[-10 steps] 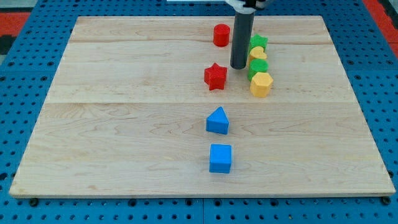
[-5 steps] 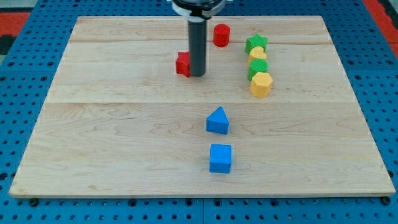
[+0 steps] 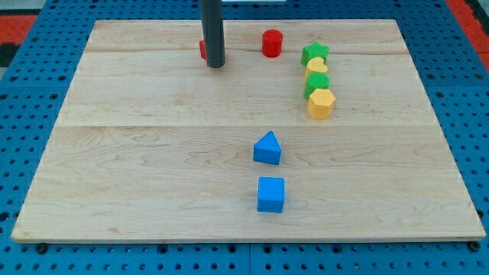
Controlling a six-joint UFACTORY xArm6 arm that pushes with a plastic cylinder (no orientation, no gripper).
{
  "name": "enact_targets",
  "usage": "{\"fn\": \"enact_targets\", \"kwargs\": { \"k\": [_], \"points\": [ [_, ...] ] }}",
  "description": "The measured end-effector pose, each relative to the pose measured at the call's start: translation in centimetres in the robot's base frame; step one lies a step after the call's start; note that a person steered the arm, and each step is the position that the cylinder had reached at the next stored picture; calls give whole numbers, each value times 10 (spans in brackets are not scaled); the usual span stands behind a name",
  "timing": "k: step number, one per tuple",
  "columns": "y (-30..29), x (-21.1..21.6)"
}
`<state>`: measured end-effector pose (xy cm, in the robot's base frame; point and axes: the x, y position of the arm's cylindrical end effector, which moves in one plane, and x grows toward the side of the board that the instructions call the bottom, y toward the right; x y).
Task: Place the red star to the top left of the red circle
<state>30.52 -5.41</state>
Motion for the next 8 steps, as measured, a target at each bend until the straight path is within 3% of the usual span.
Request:
{"fn": "enact_targets", "kwargs": {
  "k": [1, 2, 3, 4, 6, 7, 8],
  "points": [
    [-5, 4],
    [-33, 46],
    [-80, 40],
    [-73, 14],
    [4, -21],
    [4, -25],
    [3, 28]
  ]
}}
